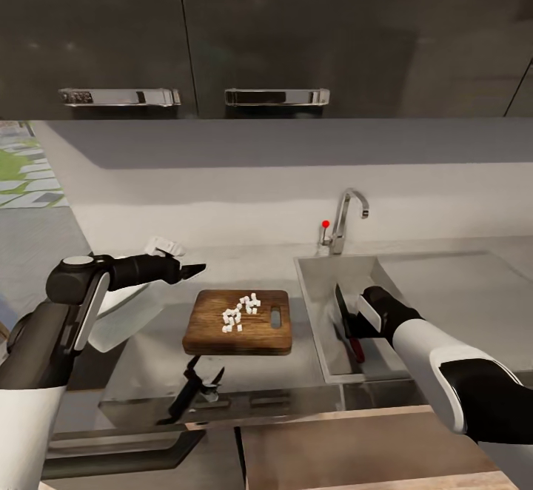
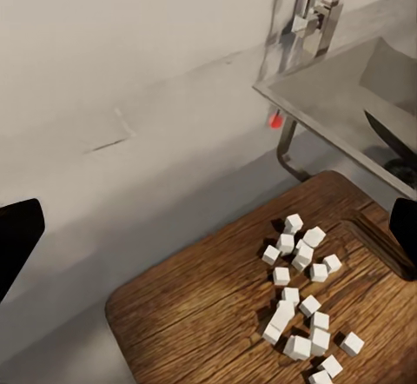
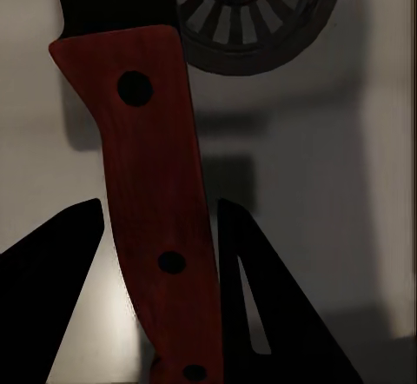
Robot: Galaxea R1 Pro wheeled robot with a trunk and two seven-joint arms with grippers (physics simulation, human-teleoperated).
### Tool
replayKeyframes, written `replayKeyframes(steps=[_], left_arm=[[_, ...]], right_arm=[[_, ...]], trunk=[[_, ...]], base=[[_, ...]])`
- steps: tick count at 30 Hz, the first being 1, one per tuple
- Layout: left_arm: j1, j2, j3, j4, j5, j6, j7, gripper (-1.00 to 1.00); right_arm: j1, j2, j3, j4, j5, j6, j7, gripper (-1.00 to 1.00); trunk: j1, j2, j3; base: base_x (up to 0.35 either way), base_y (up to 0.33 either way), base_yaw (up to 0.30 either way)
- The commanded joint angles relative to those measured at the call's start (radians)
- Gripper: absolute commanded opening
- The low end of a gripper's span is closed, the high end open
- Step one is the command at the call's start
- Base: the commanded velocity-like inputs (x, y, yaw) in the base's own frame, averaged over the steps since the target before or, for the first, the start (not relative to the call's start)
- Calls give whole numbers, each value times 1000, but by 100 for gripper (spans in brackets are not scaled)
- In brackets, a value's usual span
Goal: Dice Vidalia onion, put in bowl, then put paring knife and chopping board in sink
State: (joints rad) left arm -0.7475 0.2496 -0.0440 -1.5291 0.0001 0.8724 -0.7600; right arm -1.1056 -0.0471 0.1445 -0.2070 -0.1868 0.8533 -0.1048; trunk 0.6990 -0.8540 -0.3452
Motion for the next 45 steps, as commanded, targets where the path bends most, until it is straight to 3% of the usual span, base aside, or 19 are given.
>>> replayKeyframes(steps=[1, 45], left_arm=[[-1, 0, -1, -1, 0, 7, -2, 100], [-1, -1, 0, 7, 0, 4, -1, 100]], right_arm=[[0, 0, 6, -2, -11, 2, -7, -100], [0, 0, 7, 33, -10, -8, -13, -100]], trunk=[[0, -1, -1], [0, -1, -1]], base=[[0, -15, 0], [31, -40, 0]])
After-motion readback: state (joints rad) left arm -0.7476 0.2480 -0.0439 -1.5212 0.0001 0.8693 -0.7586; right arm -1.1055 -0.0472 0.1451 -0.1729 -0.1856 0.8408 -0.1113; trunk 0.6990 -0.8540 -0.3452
